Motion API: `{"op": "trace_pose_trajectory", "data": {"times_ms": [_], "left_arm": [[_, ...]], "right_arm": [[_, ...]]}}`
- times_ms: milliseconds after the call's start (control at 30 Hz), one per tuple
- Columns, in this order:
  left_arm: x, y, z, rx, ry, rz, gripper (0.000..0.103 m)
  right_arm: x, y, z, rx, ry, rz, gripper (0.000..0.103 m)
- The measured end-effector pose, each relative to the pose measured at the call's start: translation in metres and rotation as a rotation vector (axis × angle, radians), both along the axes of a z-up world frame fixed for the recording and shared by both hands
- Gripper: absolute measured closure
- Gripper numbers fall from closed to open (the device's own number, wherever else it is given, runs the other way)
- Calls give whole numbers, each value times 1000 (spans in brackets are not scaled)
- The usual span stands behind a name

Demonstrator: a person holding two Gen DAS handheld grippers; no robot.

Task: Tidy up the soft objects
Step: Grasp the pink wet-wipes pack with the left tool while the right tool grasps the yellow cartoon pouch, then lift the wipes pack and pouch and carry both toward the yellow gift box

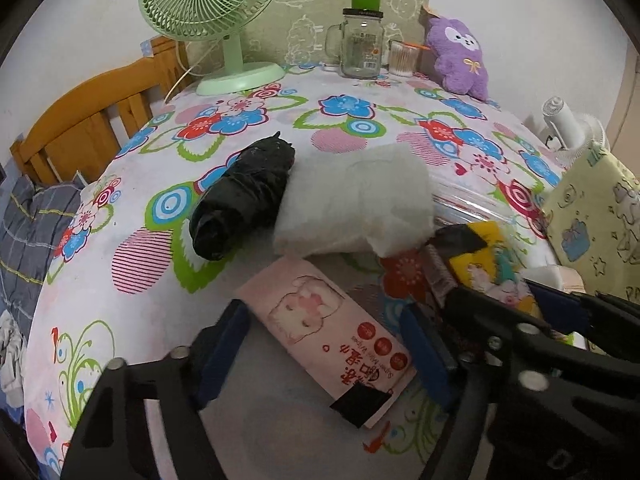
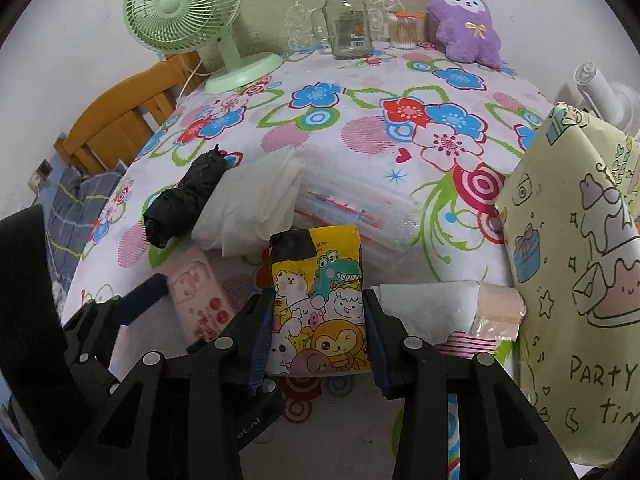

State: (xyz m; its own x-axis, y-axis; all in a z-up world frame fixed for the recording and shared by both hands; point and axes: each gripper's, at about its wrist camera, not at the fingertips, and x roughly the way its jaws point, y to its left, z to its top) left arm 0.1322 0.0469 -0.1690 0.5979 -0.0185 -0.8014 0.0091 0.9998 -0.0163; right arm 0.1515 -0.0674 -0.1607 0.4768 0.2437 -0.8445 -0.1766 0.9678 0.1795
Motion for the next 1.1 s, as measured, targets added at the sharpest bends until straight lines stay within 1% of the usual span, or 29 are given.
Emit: {"op": "trace_pose_trajectory", "data": {"times_ms": [33, 67, 100, 133, 167, 200, 367, 567, 1100], "left_arm": [[-2, 0, 0, -1, 1, -2, 32], [-4, -1, 1, -1, -1, -7, 37], [-6, -2, 2, -5, -3, -16, 47], [-8, -3, 3, -7, -4, -22, 52], [-10, -4, 3, -9, -2, -30, 59], [-12, -4, 4, -17, 0, -33, 62], [-19, -5, 6, -27, 5, -34, 64], [-30, -8, 16, -16, -21, -32, 64], [-49, -22, 58, -13, -106, -41, 64]], "right_arm": [[-1, 1, 0, 1, 0, 1, 58], [-2, 1, -1, 1, 1, 1, 58], [-3, 2, -1, 3, 2, 3, 58], [-4, 2, -1, 6, 3, 4, 58], [-5, 3, -1, 7, 4, 5, 58], [-7, 4, -1, 10, 5, 10, 58], [-15, 4, 0, 14, 5, 9, 58], [-25, 3, 7, 10, -18, 9, 58], [-46, -11, 50, 20, -119, -14, 58]]}}
